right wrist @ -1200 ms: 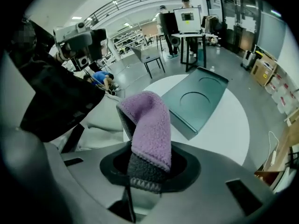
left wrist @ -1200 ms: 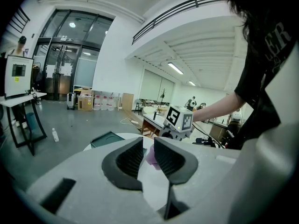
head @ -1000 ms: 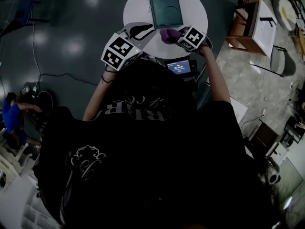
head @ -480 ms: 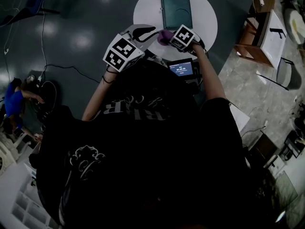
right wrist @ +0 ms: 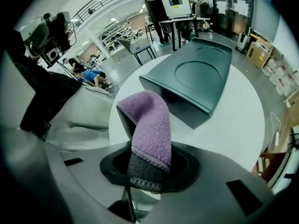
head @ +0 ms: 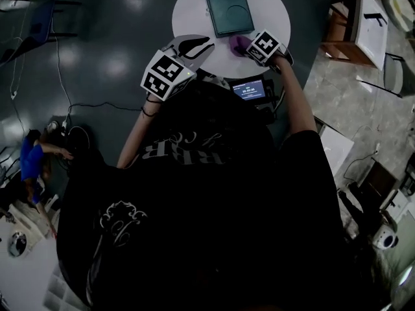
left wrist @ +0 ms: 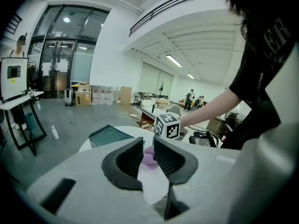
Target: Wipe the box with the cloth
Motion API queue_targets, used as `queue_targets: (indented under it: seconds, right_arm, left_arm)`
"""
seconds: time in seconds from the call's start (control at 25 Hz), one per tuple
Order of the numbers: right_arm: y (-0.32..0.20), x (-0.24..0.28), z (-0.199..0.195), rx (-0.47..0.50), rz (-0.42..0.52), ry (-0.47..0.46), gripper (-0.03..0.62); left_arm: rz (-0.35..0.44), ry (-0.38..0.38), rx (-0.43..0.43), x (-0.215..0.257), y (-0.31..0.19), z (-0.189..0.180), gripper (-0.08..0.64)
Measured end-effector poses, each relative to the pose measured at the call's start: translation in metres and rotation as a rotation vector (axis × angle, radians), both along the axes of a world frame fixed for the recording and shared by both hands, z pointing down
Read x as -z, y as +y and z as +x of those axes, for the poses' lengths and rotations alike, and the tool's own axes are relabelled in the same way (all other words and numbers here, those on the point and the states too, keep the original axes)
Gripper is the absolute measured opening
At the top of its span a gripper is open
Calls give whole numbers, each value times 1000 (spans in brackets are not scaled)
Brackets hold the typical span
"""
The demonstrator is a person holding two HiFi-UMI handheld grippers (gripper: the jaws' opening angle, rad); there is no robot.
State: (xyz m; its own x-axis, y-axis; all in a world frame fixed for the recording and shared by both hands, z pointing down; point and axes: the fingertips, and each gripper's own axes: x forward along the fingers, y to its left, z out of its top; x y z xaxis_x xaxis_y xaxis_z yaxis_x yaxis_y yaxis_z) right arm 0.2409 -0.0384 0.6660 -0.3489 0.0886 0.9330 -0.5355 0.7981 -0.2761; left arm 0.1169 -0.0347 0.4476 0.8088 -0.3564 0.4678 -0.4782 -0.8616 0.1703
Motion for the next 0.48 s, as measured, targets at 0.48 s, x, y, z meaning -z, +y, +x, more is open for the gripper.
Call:
queue_targets:
  seconds: [0.48]
  right_arm:
    - [-4, 8, 84, -225, 2, 44, 106]
  left_arm:
    - [3, 47, -28, 0, -10, 27, 66]
